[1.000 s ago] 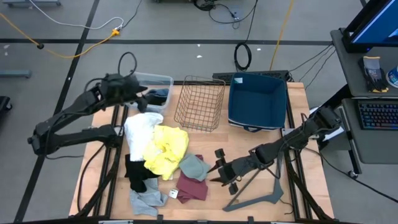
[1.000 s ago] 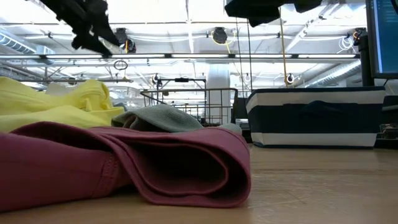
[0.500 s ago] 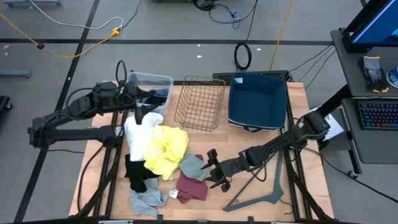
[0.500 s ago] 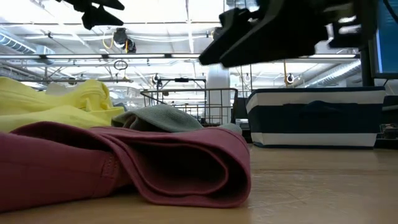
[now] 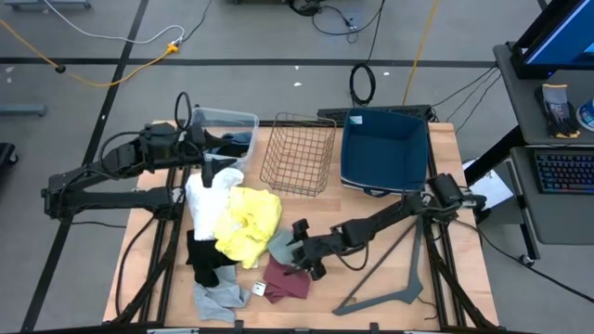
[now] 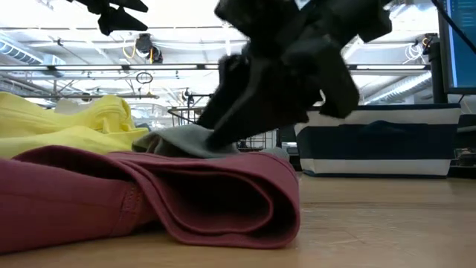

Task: Pick & Place Cloths
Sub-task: Put the gray sock into the transparent bin

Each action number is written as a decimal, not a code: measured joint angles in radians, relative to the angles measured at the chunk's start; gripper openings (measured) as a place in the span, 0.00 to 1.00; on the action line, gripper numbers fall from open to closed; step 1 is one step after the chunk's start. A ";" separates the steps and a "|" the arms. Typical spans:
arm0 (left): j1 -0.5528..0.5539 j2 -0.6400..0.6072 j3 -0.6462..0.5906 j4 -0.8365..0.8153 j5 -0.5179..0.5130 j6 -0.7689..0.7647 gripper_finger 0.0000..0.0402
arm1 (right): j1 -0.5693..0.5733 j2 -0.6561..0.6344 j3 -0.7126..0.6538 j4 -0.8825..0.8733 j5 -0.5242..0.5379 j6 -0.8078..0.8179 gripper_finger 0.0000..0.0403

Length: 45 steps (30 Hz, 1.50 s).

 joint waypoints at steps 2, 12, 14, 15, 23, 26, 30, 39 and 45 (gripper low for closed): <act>0.000 0.000 0.000 -0.005 0.000 0.001 0.71 | -0.010 0.011 0.007 -0.001 -0.001 0.019 0.62; 0.000 0.000 0.000 -0.016 -0.018 -0.004 0.71 | -0.042 0.009 0.008 -0.070 -0.043 0.112 0.52; 0.000 0.000 0.000 -0.016 -0.017 -0.004 0.71 | -0.048 0.009 0.008 -0.070 -0.079 0.112 0.49; -0.001 0.000 0.000 -0.016 -0.018 -0.004 0.71 | -0.049 0.009 0.008 -0.071 -0.081 0.113 0.47; -0.001 0.000 0.000 -0.016 -0.017 -0.005 0.71 | -0.051 0.009 0.008 -0.071 -0.082 0.131 0.30; -0.001 0.000 0.000 -0.016 -0.018 -0.007 0.71 | -0.051 0.009 0.007 -0.071 -0.082 0.131 0.21; -0.001 0.000 0.000 -0.017 -0.017 -0.007 0.71 | -0.051 0.009 0.007 -0.071 -0.082 0.131 0.07; -0.001 0.000 0.000 -0.017 -0.017 -0.016 0.71 | -0.045 -0.017 0.005 -0.074 -0.082 0.128 0.01; -0.027 0.000 0.000 -0.018 -0.008 -0.034 0.71 | -0.023 -0.138 0.006 -0.059 -0.081 0.120 0.01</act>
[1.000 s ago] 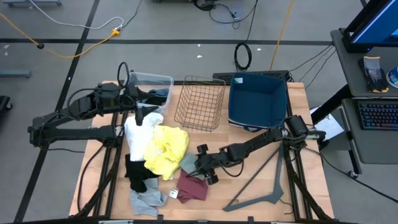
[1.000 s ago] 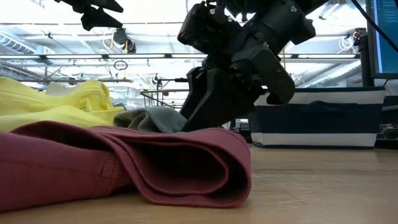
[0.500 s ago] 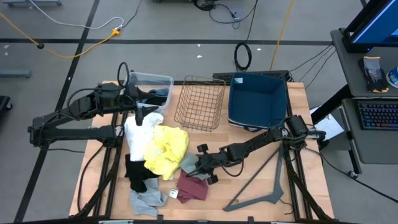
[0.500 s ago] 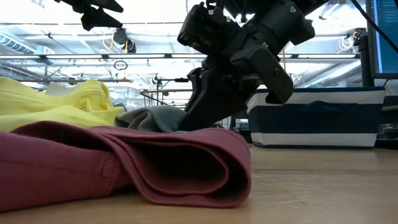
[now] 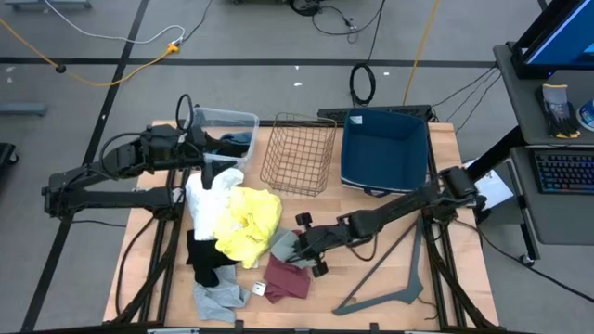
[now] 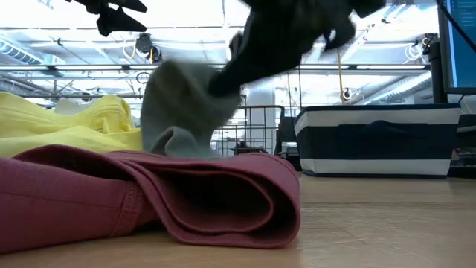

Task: Pick & Place Cloths
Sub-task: Put the gray sock into the transparent bin

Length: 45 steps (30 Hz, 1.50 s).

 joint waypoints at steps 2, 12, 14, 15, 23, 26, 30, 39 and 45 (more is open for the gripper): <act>-0.017 0.001 0.000 -0.001 0.000 -0.005 0.71 | 0.010 -0.053 0.000 0.008 0.001 -0.020 0.01; -0.139 0.038 0.001 0.006 0.002 -0.066 0.71 | 0.037 -0.285 0.000 0.095 0.004 -0.162 0.00; -0.163 0.062 0.001 0.011 0.002 -0.083 0.71 | 0.035 -0.313 0.000 0.131 0.007 -0.198 0.00; -0.175 0.076 0.001 0.014 0.002 -0.088 0.71 | 0.034 -0.324 0.000 0.145 0.008 -0.217 0.00; -0.260 0.213 0.001 0.165 0.049 -0.105 0.71 | 0.029 -0.369 0.000 0.323 0.008 -0.366 0.00; -0.277 0.259 0.001 0.251 0.133 -0.082 0.71 | 0.024 -0.374 0.000 0.383 0.008 -0.416 0.00; -0.287 0.301 0.001 0.334 0.245 -0.076 0.71 | 0.020 -0.390 0.003 0.410 0.011 -0.464 0.00; -0.316 0.351 0.001 0.469 0.368 -0.087 0.71 | 0.014 -0.392 0.119 0.408 0.112 -0.551 0.00; -0.341 0.364 0.000 0.529 0.385 -0.081 0.71 | 0.008 -0.391 0.149 0.411 0.140 -0.577 0.00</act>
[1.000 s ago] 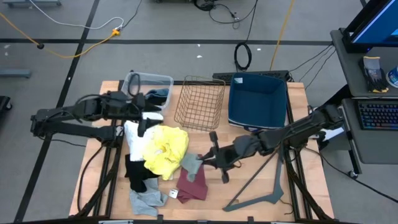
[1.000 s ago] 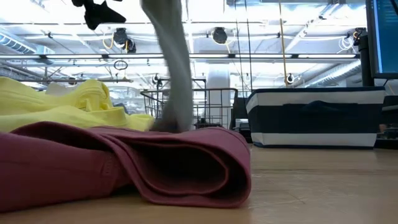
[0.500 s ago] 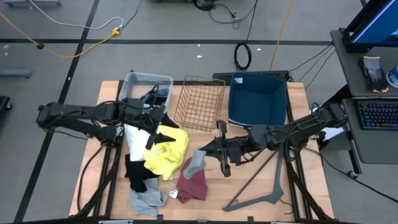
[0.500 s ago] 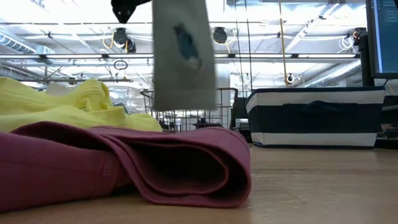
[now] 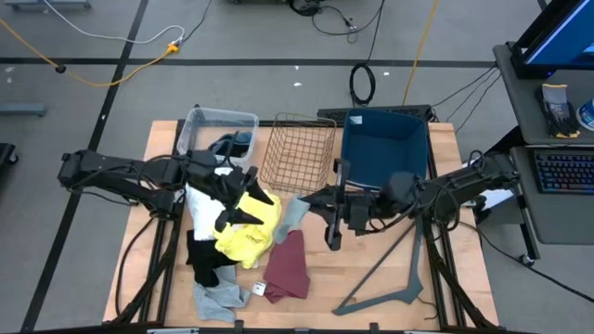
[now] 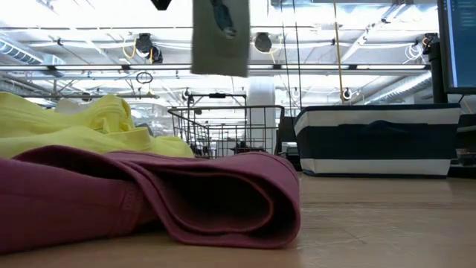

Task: Pick & Place Cloths
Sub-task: Put the gray sock into the transparent bin

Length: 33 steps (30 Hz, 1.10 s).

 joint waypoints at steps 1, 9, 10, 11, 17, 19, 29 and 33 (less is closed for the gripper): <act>-0.004 0.000 0.000 0.013 0.000 0.001 0.71 | 0.000 0.000 0.001 0.004 0.009 -0.004 0.00; -0.009 0.040 0.001 0.136 -0.001 0.005 0.71 | -0.007 0.000 0.002 0.005 0.026 -0.019 0.00; -0.009 0.044 0.000 0.146 -0.002 0.005 0.71 | -0.008 0.000 0.002 0.005 0.026 -0.019 0.00; -0.009 0.054 0.000 0.165 -0.002 0.005 0.71 | -0.010 0.000 0.002 0.005 0.026 -0.019 0.00; -0.011 0.097 -0.001 0.213 0.018 0.001 0.71 | -0.014 0.000 0.002 0.006 0.073 -0.020 0.00; -0.012 0.099 -0.001 0.212 0.043 0.000 0.71 | -0.014 0.000 0.002 0.004 0.100 -0.022 0.00; -0.014 0.098 -0.001 0.299 0.098 -0.038 0.71 | -0.023 0.020 0.002 0.002 0.100 -0.021 0.00; -0.017 0.098 -0.001 0.298 0.075 -0.039 0.71 | -0.041 0.043 0.002 0.042 0.100 -0.019 0.00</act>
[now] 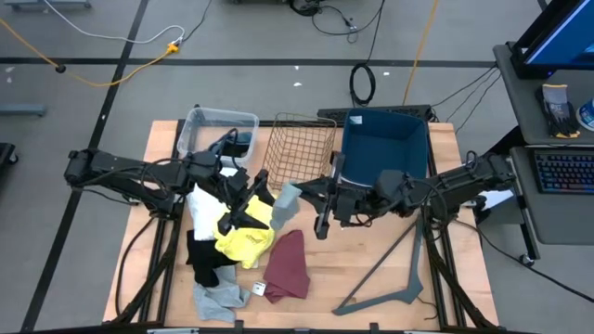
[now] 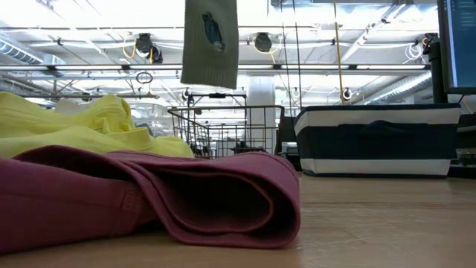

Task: Pick & Place Cloths
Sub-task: Put the gray sock into the transparent bin

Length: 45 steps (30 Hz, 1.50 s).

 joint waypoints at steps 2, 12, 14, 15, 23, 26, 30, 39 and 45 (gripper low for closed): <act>0.000 0.010 0.001 0.001 -0.009 0.000 0.71 | -0.001 0.003 -0.001 0.010 -0.002 0.000 0.00; -0.004 0.071 0.000 -0.005 -0.118 0.026 0.71 | -0.011 0.026 0.000 0.046 0.001 -0.001 0.00; -0.005 0.077 0.002 -0.005 -0.119 0.026 0.71 | -0.010 0.028 0.001 0.046 0.005 -0.001 0.00; -0.007 0.078 0.001 -0.008 -0.121 0.026 0.71 | -0.010 0.029 0.001 0.047 0.005 -0.002 0.00; -0.041 0.078 0.001 -0.007 -0.199 0.070 0.71 | -0.008 0.029 0.000 0.061 0.026 -0.006 0.01; -0.057 0.078 0.001 -0.005 -0.249 0.102 0.71 | -0.008 0.029 0.000 0.064 0.026 -0.006 0.00; -0.063 0.088 0.001 0.008 -0.339 0.129 0.71 | -0.008 0.044 0.000 0.091 0.024 -0.003 0.00; -0.055 0.118 0.000 0.046 -0.366 0.127 0.71 | -0.007 0.086 -0.001 0.103 -0.003 0.000 0.00; -0.040 0.129 0.000 0.051 -0.414 0.129 0.71 | 0.007 0.107 0.000 0.133 -0.005 0.000 0.00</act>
